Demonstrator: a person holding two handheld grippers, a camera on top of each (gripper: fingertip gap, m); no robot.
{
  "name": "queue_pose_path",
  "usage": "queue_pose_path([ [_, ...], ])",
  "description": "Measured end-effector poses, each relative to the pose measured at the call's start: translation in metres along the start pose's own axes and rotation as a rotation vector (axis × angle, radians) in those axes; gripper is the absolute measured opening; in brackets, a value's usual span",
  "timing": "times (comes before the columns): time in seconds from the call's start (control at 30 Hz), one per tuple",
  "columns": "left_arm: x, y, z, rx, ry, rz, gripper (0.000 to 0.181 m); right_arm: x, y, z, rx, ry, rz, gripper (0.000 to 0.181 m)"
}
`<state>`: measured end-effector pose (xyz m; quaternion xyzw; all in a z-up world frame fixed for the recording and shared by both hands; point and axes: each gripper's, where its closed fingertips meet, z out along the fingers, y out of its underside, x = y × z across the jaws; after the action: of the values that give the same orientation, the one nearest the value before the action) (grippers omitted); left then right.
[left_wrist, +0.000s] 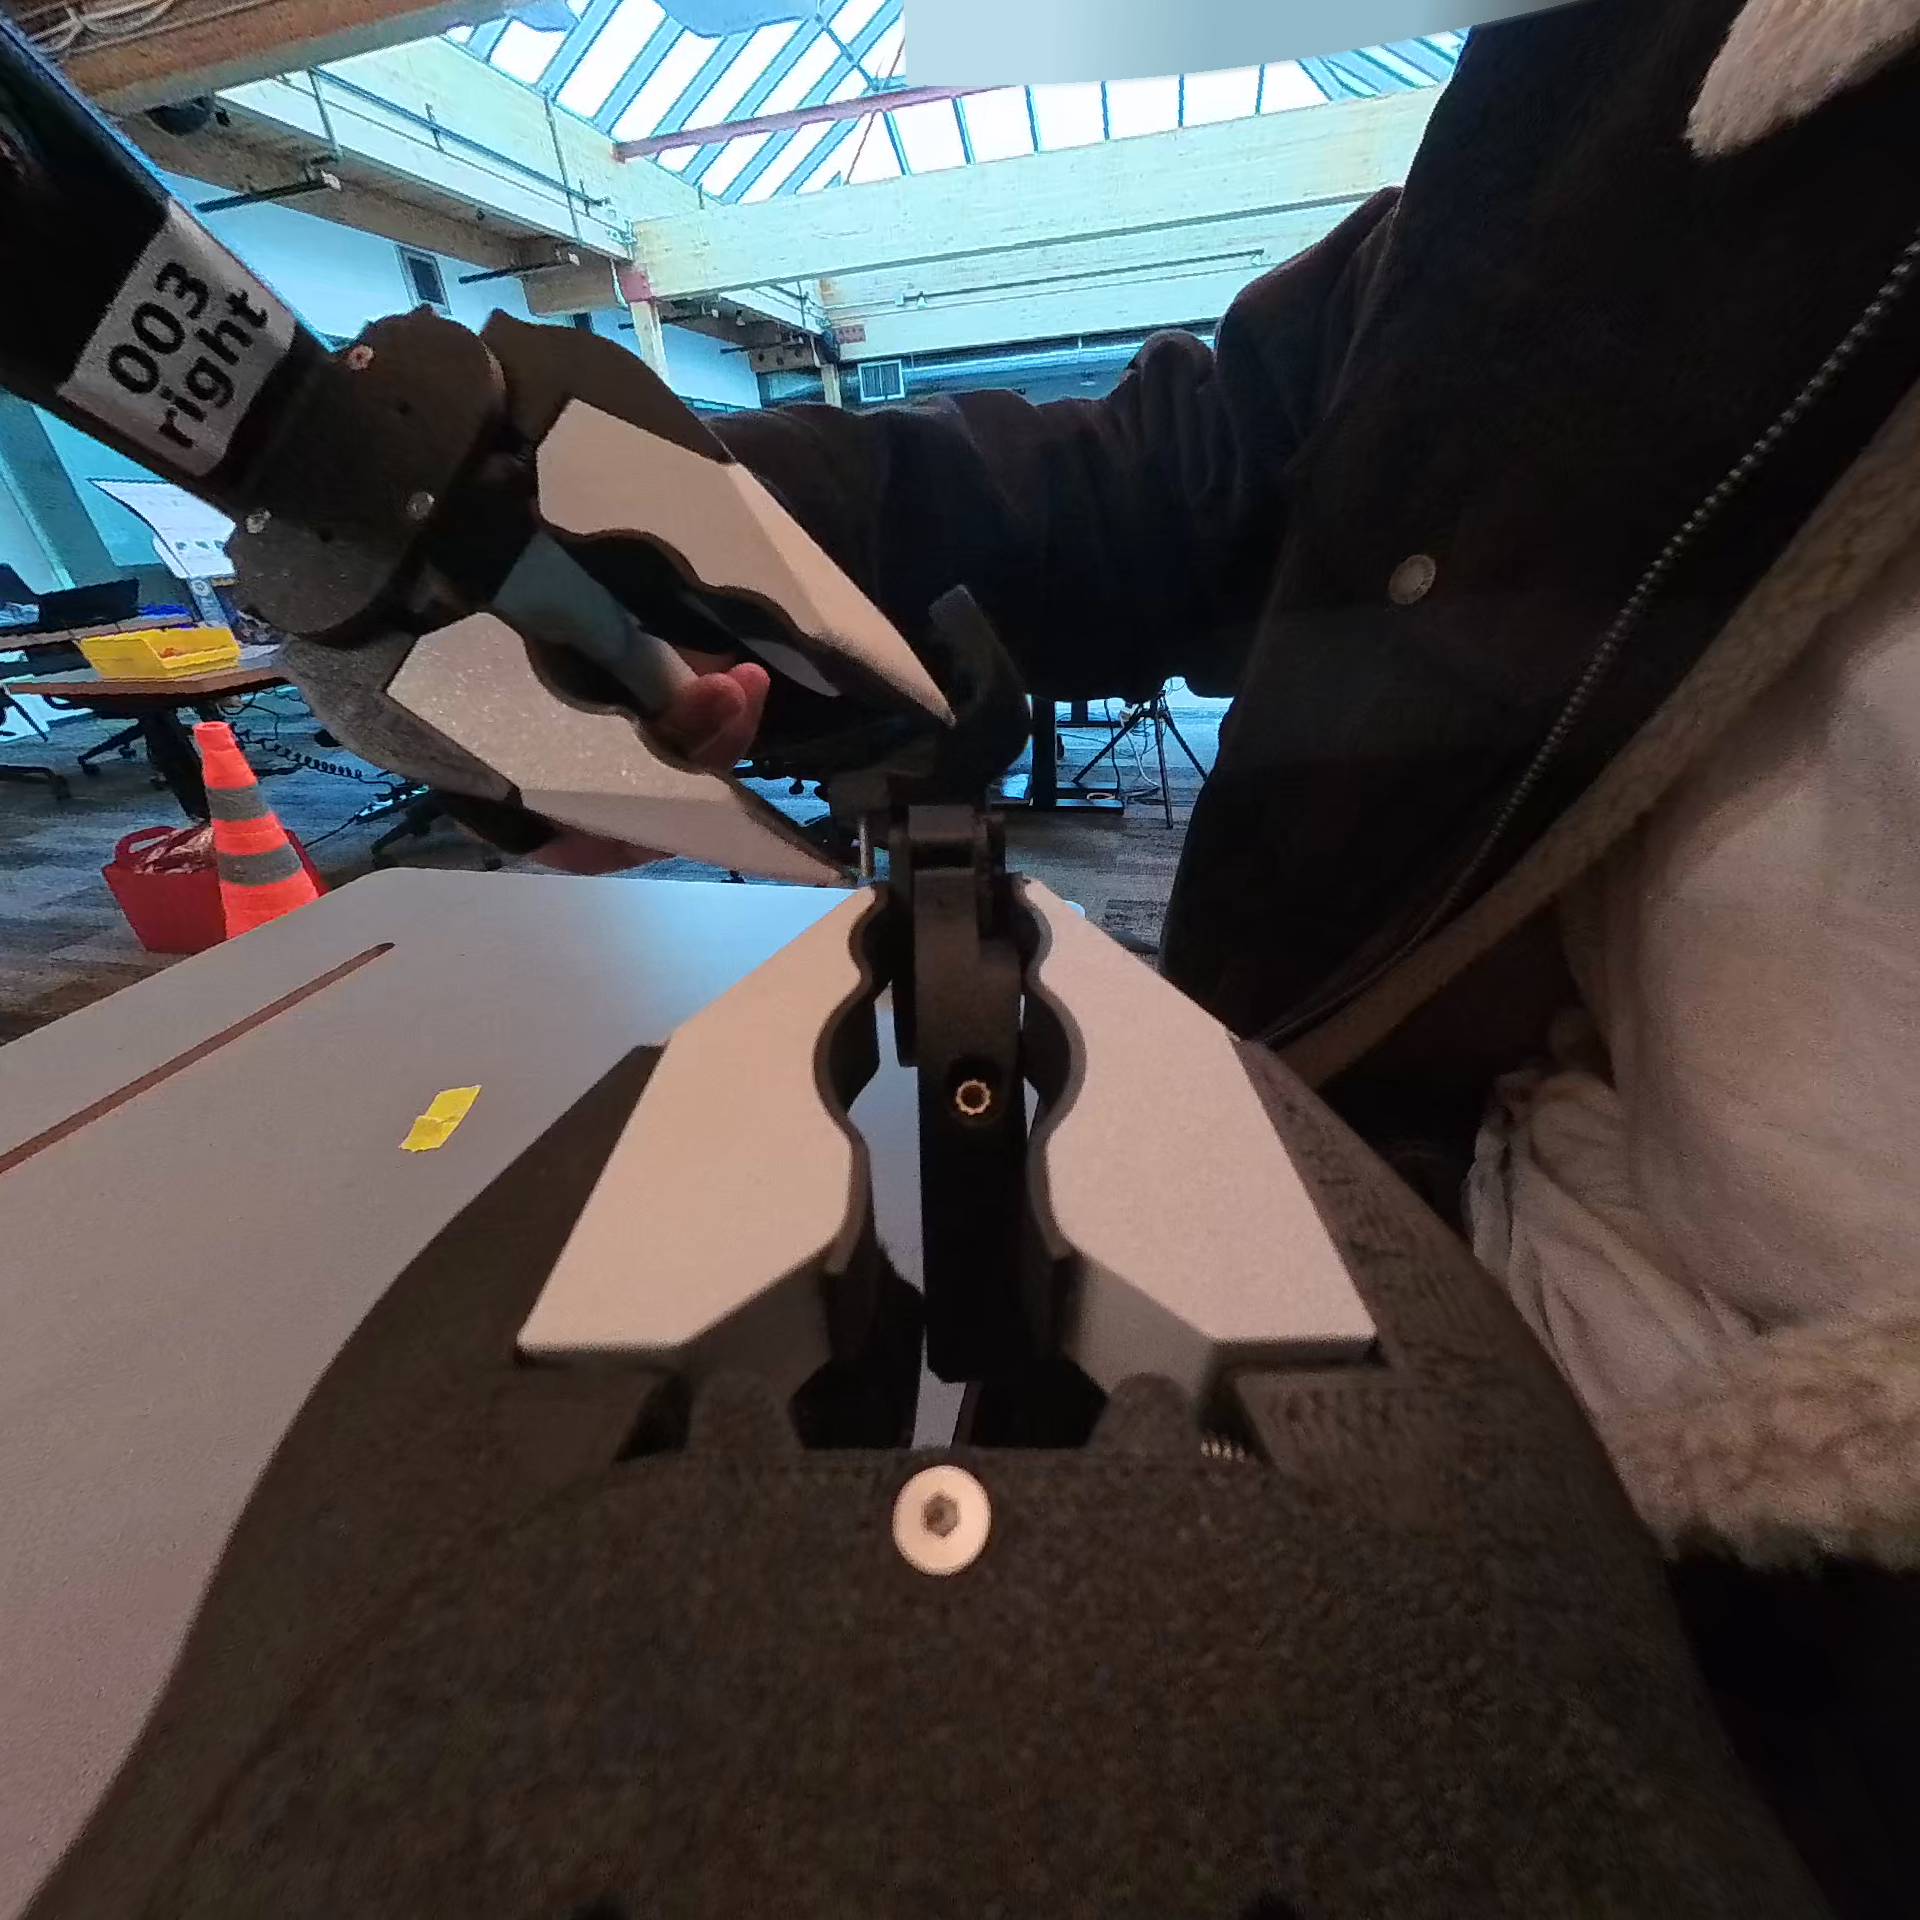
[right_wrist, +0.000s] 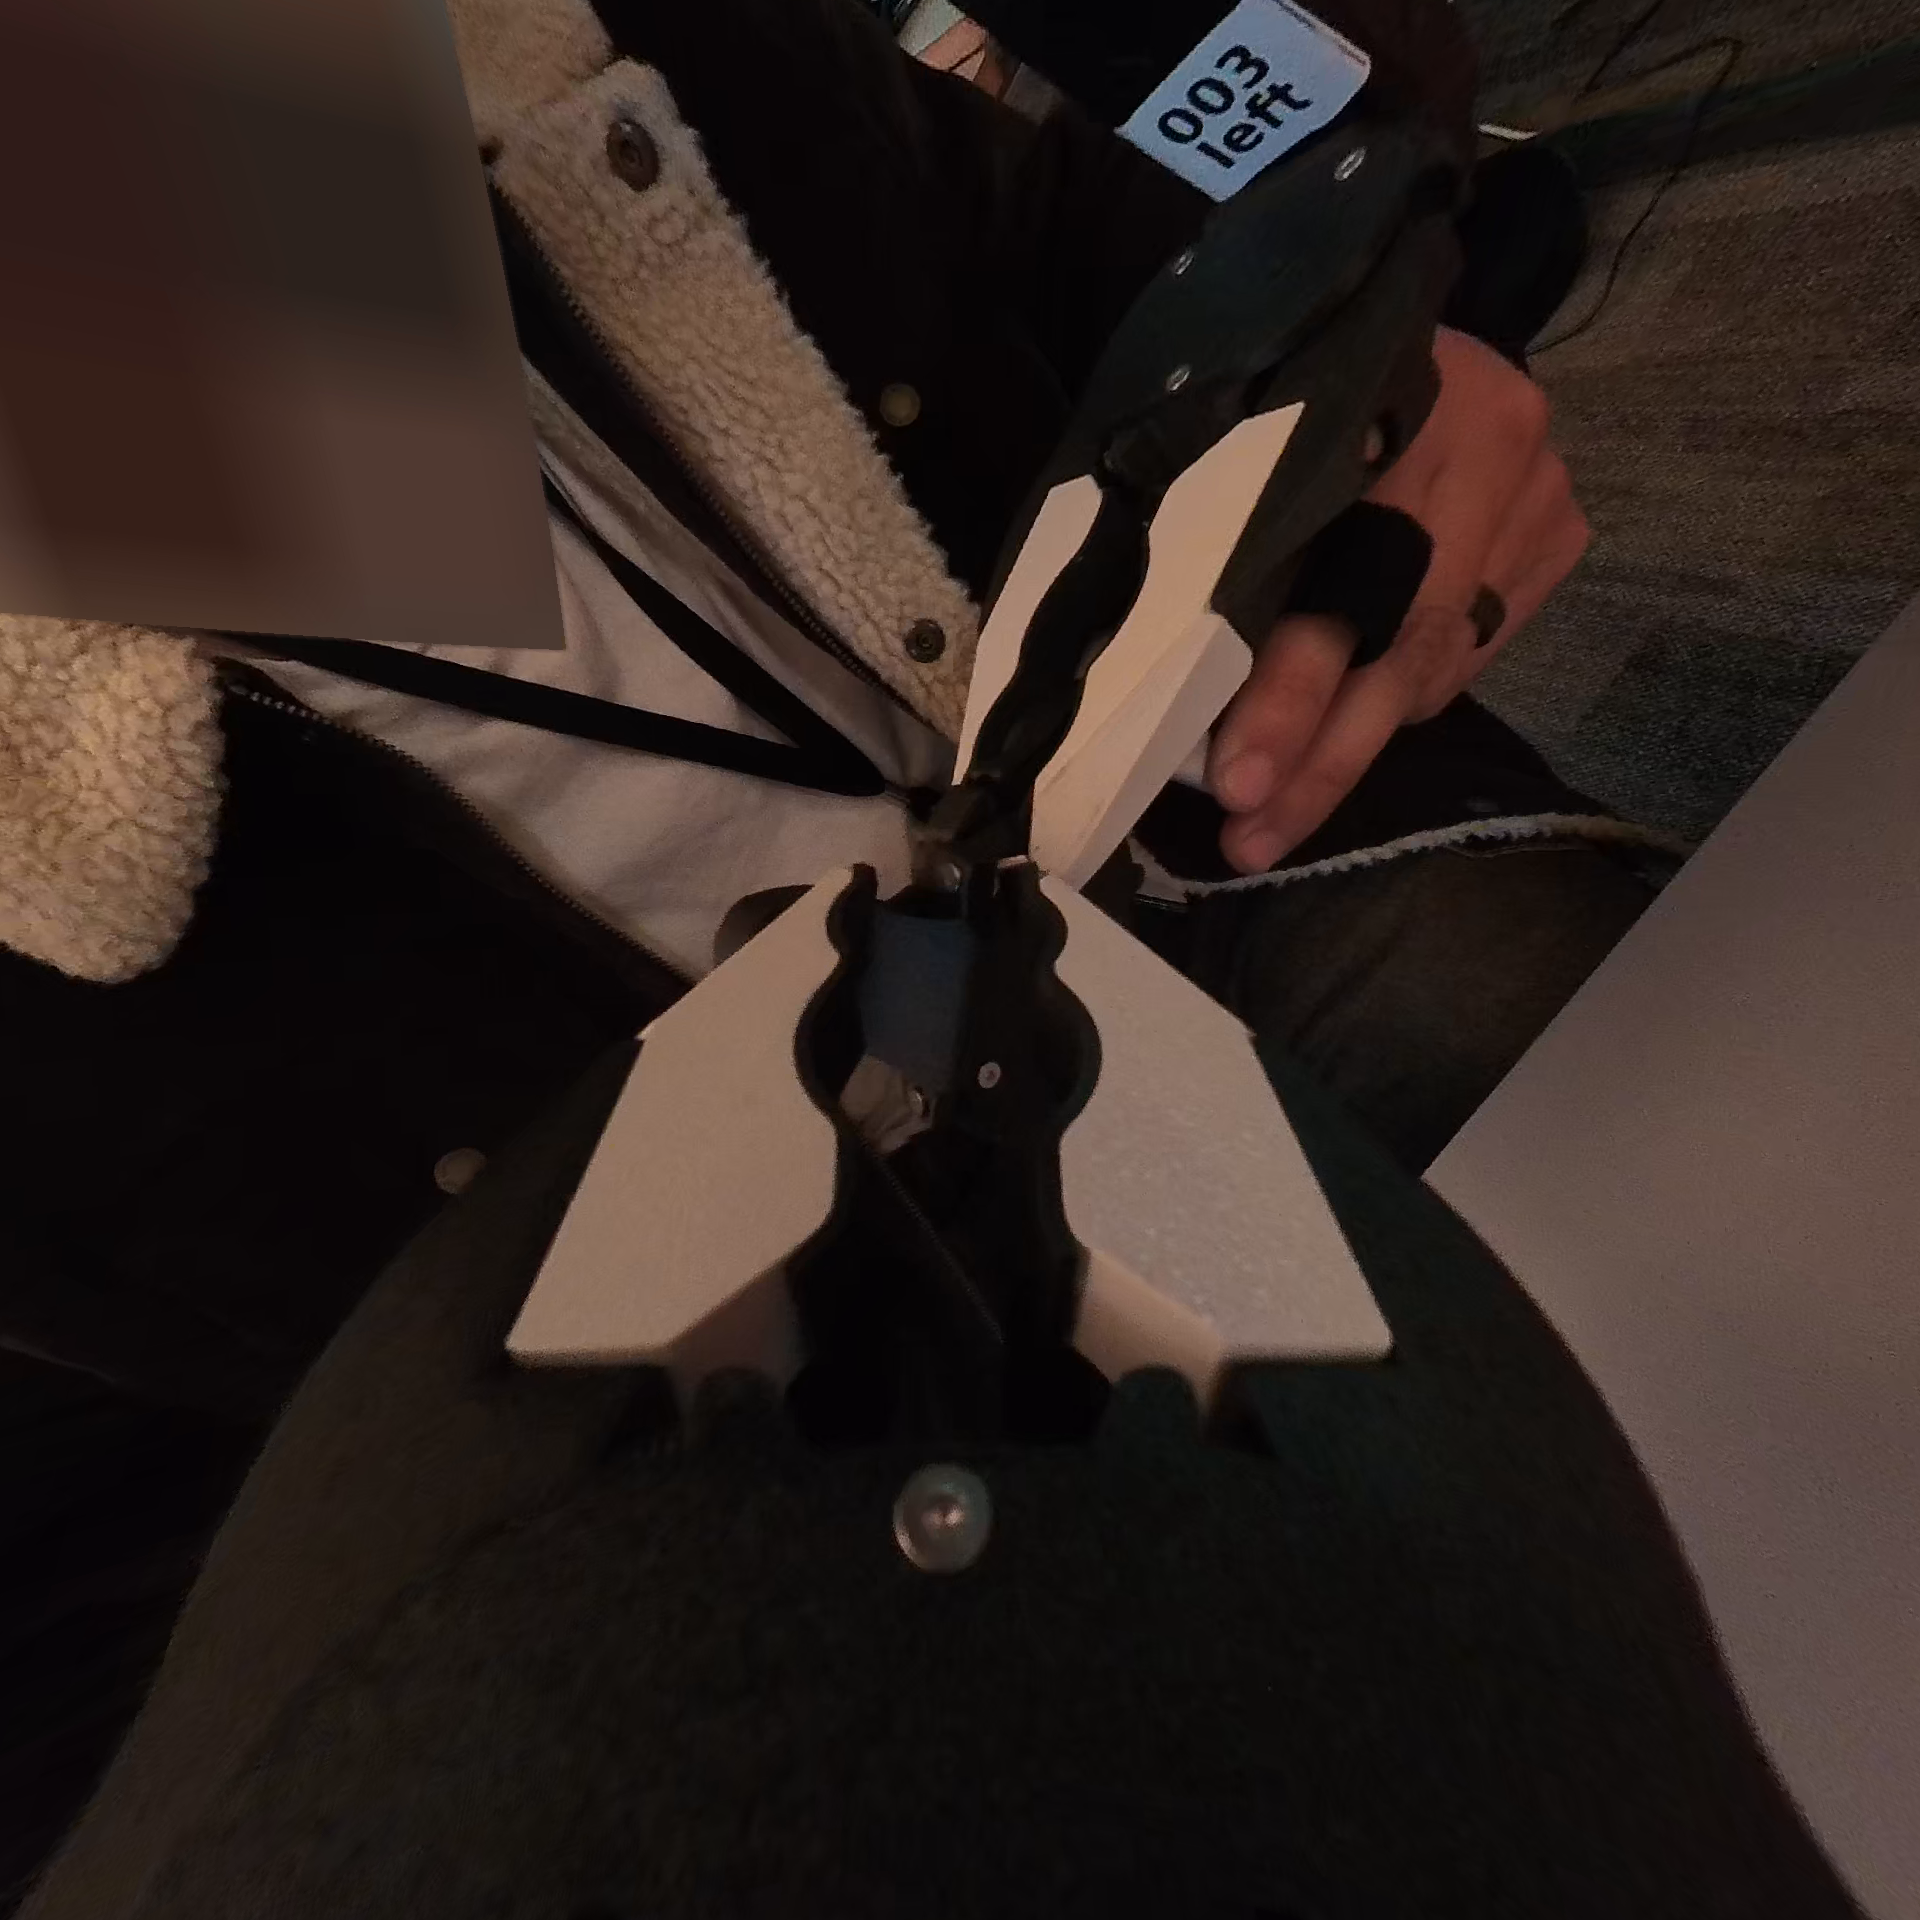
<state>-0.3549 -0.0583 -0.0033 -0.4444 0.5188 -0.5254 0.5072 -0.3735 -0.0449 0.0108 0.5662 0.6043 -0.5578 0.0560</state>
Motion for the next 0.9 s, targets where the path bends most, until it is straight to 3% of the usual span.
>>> queue_pose_path([
  [0.23,0.002,0.001,0.002,-0.008,0.006,0.008,0.021,0.001,0.002,0.0,-0.017,0.025,-0.004,0.031],
  [0.9,0.0,-0.002,0.001,0.008,0.002,-0.008,0.021,-0.008,-0.002,0.0,0.008,-0.029,-0.01,0.018],
])
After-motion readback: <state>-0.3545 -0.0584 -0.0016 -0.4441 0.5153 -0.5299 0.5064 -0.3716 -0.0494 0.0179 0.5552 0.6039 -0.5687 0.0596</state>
